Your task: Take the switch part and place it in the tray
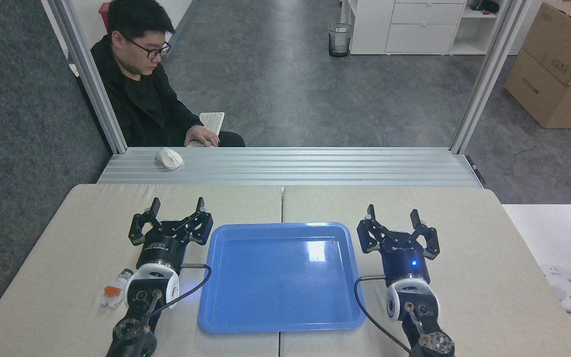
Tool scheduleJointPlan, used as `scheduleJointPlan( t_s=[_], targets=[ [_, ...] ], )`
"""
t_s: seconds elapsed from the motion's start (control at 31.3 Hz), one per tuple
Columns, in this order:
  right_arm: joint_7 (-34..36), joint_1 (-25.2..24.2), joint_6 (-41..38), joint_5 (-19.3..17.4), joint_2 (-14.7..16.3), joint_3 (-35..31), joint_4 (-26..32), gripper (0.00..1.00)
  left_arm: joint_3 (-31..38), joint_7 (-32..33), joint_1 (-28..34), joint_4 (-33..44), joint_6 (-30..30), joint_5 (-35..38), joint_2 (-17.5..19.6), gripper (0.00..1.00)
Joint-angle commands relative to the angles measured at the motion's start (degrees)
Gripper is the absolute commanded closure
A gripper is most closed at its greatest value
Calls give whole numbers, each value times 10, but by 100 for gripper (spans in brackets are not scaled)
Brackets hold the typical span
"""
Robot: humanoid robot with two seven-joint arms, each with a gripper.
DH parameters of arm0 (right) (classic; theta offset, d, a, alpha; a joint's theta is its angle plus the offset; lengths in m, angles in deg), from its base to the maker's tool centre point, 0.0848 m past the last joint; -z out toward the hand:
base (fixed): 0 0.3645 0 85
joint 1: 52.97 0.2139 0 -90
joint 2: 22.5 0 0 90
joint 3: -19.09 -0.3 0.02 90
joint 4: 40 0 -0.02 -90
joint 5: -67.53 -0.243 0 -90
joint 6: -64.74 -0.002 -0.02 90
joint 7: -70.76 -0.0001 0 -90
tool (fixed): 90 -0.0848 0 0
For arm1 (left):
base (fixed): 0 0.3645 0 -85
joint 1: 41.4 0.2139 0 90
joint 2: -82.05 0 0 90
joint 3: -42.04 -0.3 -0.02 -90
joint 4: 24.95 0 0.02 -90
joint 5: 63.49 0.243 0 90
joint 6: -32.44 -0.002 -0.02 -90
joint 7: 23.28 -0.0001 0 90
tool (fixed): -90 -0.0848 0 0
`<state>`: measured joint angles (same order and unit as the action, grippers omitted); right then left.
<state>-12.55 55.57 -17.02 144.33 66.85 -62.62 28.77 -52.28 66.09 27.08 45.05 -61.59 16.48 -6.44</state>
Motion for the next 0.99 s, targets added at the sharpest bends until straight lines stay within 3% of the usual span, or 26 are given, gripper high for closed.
scheduleJointPlan(
  t_s=[0.0,0.96],
  targets=[
    [2,0,-1,1,-4,0,0,0,9,-10,13,2,-4,-1,11,0],
    [12,-1,-1,1,-8,0,0,0,12,-31,25,6,-3,-3,15,0]
  ],
)
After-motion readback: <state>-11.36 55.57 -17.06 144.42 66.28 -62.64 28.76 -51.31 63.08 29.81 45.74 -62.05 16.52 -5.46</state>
